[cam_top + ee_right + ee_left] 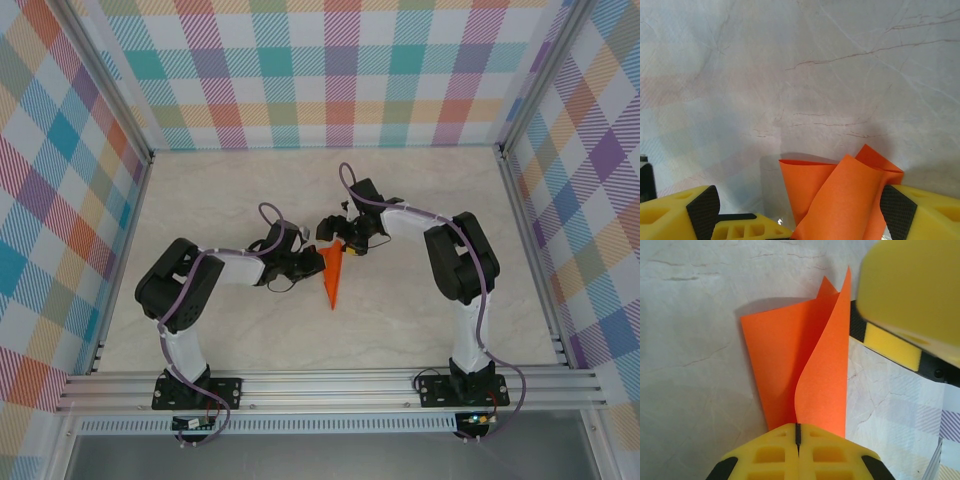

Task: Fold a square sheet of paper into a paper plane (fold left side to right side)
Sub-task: Fold the wing for the fifth time at the center of the table.

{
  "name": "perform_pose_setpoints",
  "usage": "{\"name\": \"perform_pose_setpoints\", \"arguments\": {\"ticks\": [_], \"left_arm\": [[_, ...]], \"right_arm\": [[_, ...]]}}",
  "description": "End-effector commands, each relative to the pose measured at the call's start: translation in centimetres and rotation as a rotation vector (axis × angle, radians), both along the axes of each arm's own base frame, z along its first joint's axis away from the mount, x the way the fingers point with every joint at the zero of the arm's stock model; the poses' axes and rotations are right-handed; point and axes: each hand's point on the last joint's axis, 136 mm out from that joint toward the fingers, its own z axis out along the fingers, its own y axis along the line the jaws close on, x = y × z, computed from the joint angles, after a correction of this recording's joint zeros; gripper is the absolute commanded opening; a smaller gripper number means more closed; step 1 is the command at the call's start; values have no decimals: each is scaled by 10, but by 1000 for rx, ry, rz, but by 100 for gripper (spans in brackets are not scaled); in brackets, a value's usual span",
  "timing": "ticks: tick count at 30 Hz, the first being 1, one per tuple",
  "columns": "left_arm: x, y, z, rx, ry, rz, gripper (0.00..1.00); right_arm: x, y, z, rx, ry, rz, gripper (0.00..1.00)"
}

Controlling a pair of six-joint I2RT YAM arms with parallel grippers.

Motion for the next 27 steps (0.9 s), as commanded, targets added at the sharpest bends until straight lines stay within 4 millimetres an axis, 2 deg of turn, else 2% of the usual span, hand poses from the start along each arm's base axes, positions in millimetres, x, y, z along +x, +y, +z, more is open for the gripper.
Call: {"name": "perform_pose_setpoints", "arguments": {"ticks": [1, 7, 9, 13, 18, 22, 25, 27], "left_arm": [[10, 2, -4, 6, -7, 11, 0], [5, 4, -11, 5, 11, 11, 0], [3, 5, -15, 5, 21, 13, 0], [0, 4, -20, -5, 36, 14, 0], [0, 5, -21, -3, 38, 14, 0], [-1, 5, -21, -3, 39, 13, 0], [-1, 5, -20, -5, 37, 12, 0], [-1, 4, -19, -5, 37, 10, 0]], "right_arm": [[-20, -10, -32, -89, 91, 19, 88], [-18, -5, -26, -60, 75, 22, 88], [-15, -2, -19, -39, 56, 24, 88], [-7, 2, 7, -1, -7, 27, 89], [0, -6, 41, -6, -79, -8, 87], [-10, -16, 42, -32, -78, -26, 73], [-21, -23, 35, -43, -62, -31, 54], [-29, -20, 29, -23, -36, -15, 40]]}}
